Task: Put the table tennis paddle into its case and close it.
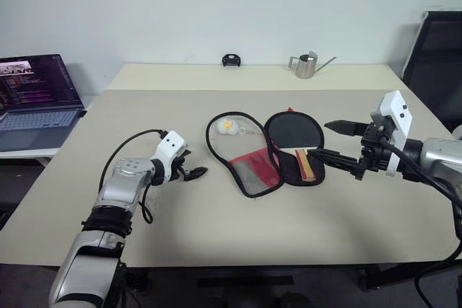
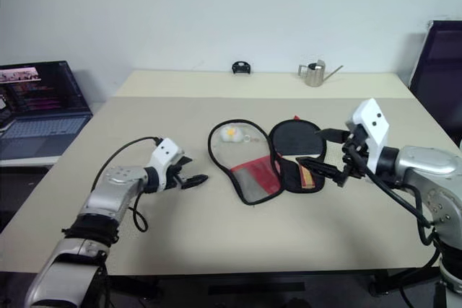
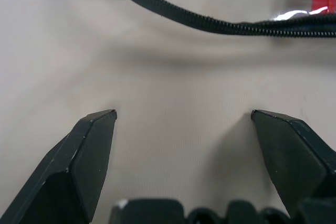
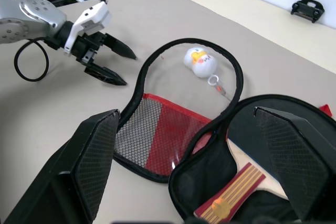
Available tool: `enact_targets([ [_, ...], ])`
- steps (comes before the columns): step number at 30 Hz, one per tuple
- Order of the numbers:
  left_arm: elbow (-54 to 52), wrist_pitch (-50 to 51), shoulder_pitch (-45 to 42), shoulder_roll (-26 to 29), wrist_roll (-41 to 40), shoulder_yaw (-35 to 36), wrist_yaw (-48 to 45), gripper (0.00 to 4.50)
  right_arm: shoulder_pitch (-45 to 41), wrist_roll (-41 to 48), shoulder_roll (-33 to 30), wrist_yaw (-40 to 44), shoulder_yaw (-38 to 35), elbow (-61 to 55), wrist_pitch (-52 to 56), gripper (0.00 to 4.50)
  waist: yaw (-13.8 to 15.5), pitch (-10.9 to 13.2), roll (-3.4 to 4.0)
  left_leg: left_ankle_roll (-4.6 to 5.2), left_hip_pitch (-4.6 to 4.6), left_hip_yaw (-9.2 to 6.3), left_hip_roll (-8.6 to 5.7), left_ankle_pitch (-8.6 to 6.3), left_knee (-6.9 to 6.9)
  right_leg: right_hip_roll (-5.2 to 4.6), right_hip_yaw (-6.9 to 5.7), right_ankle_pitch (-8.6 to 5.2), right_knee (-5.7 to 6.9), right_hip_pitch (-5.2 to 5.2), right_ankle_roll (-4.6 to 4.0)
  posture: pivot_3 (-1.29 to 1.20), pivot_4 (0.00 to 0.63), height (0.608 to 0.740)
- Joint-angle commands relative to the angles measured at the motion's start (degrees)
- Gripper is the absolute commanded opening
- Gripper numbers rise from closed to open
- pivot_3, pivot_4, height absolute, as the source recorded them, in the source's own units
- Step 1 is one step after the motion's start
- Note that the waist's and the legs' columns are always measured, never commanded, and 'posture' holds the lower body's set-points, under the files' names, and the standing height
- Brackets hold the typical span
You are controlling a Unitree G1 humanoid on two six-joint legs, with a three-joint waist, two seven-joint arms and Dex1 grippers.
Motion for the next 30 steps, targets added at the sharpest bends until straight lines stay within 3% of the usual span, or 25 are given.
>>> enact_targets([
  [1,4.78,-2.42,-2.78,-2.85,0.87,0.12,2.18,4.50,0.35,0.95,-1.35,0.93,-0.42,-0.79,-2.27,4.48,0.71,-0.01,-0.01,0.00,0.01,0.00,-0.01,0.00,0.01,0.00,0.00,0.00,0.00,0.02,0.00,0.00,0.150,0.740],
  [9,12.21,-4.62,-7.78,-8.73,1.02,-0.28,1.57,4.50,0.54,1.38,-2.04,0.61,-1.41,-0.61,-2.93,4.48,2.73,-0.04,-0.04,0.05,0.02,-0.06,-0.13,0.04,0.12,-0.07,-0.10,0.04,0.06,0.10,0.07,0.00,0.150,0.740],
  [20,19.48,-9.99,-14.11,-8.48,4.16,-0.27,2.92,4.50,1.95,4.09,-2.42,-1.45,-3.12,-1.10,-2.36,4.48,1.59,-0.03,-0.07,0.06,-0.04,-0.01,-0.09,0.04,0.05,-0.06,-0.05,0.04,-0.05,0.02,0.07,0.00,0.150,0.740],
  [30,22.64,-12.12,-17.52,-13.86,4.02,-0.33,2.71,4.50,1.79,3.88,-2.54,-1.72,-2.36,-0.15,-3.69,4.48,1.47,-0.02,-0.07,0.06,-0.06,-0.02,-0.11,0.04,0.08,-0.06,-0.08,0.04,-0.05,0.03,0.07,0.00,0.150,0.740],
])
